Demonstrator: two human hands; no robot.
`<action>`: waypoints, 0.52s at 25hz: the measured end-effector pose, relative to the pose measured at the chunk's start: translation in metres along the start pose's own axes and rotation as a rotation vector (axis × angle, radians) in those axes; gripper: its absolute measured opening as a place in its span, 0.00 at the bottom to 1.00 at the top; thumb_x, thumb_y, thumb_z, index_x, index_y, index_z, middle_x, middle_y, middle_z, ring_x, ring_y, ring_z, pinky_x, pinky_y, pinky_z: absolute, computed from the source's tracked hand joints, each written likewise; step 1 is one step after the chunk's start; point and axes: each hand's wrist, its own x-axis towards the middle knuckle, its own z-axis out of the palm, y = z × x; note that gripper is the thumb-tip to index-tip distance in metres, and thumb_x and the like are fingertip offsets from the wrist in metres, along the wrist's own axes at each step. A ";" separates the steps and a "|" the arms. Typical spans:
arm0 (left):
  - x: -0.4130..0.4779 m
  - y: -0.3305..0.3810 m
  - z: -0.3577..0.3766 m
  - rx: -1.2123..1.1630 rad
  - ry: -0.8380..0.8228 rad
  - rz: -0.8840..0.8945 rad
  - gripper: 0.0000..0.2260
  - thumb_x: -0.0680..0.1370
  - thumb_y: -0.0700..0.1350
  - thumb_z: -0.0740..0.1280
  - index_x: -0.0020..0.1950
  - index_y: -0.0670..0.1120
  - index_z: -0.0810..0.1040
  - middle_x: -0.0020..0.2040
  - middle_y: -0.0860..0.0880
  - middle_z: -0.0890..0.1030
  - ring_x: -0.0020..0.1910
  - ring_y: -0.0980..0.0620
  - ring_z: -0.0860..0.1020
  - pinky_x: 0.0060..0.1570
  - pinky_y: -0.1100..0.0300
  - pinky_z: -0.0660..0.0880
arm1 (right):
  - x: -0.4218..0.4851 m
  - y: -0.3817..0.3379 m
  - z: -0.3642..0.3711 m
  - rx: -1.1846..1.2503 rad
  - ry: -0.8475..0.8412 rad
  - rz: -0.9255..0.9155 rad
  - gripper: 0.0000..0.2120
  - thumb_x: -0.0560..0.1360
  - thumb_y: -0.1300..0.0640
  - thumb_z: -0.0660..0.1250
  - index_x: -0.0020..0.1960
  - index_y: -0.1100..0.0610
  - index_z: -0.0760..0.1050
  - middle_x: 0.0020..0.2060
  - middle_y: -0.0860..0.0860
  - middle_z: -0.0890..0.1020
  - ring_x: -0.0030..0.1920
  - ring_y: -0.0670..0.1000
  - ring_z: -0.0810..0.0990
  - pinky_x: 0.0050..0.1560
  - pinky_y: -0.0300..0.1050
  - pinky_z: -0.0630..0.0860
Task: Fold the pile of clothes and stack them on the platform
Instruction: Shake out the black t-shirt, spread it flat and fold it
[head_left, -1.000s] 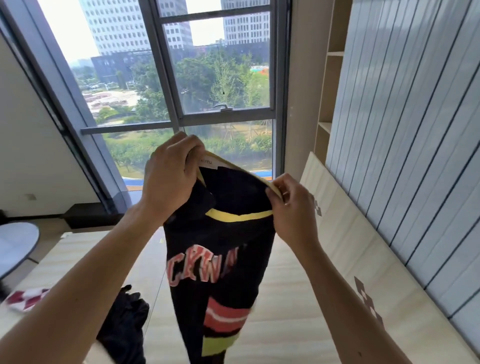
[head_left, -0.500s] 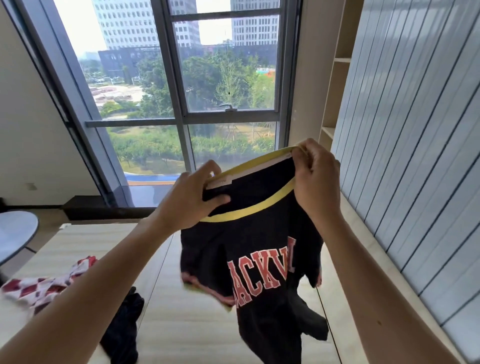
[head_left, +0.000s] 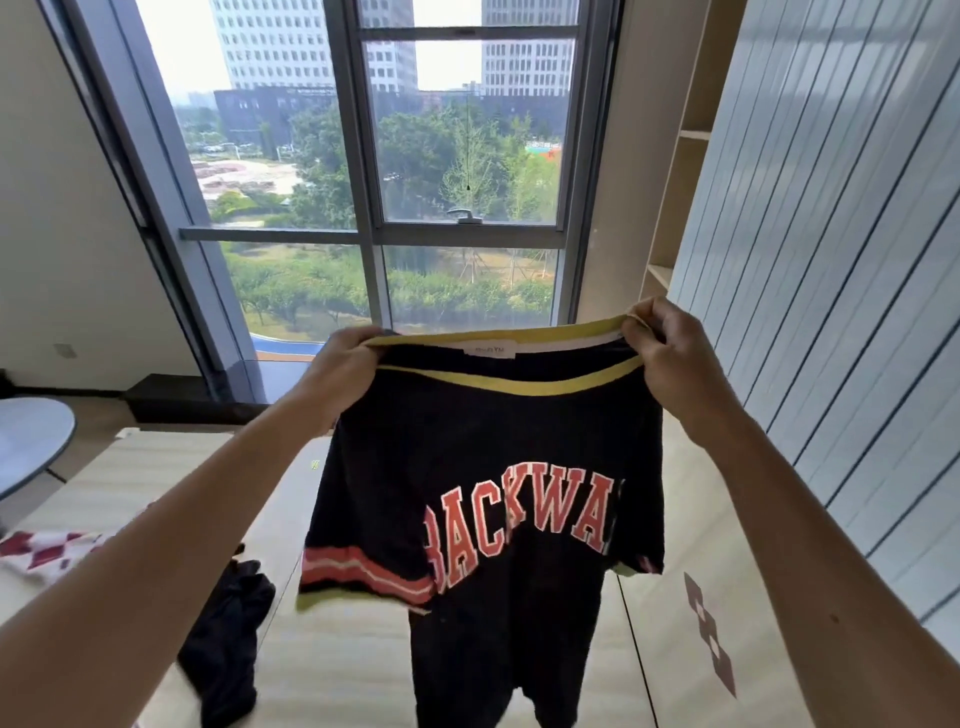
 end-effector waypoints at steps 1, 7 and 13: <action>0.001 0.006 -0.005 0.083 0.035 0.093 0.14 0.80 0.40 0.59 0.43 0.50 0.83 0.39 0.47 0.82 0.42 0.47 0.81 0.41 0.55 0.75 | 0.002 0.003 -0.006 0.037 -0.070 0.014 0.09 0.83 0.58 0.61 0.46 0.51 0.75 0.40 0.50 0.77 0.42 0.48 0.76 0.47 0.43 0.72; -0.003 0.058 -0.044 0.972 0.002 0.633 0.06 0.79 0.45 0.61 0.45 0.47 0.76 0.35 0.44 0.79 0.36 0.40 0.80 0.36 0.52 0.73 | 0.031 -0.017 -0.029 -0.282 -0.265 -0.111 0.07 0.81 0.59 0.66 0.45 0.56 0.79 0.34 0.53 0.77 0.37 0.52 0.76 0.41 0.41 0.72; 0.006 0.062 -0.055 1.174 0.269 0.602 0.13 0.79 0.44 0.60 0.58 0.47 0.82 0.47 0.38 0.84 0.47 0.35 0.82 0.45 0.47 0.75 | 0.048 -0.026 0.005 -0.151 -0.149 -0.241 0.11 0.83 0.57 0.61 0.42 0.58 0.72 0.31 0.51 0.70 0.32 0.50 0.69 0.36 0.44 0.65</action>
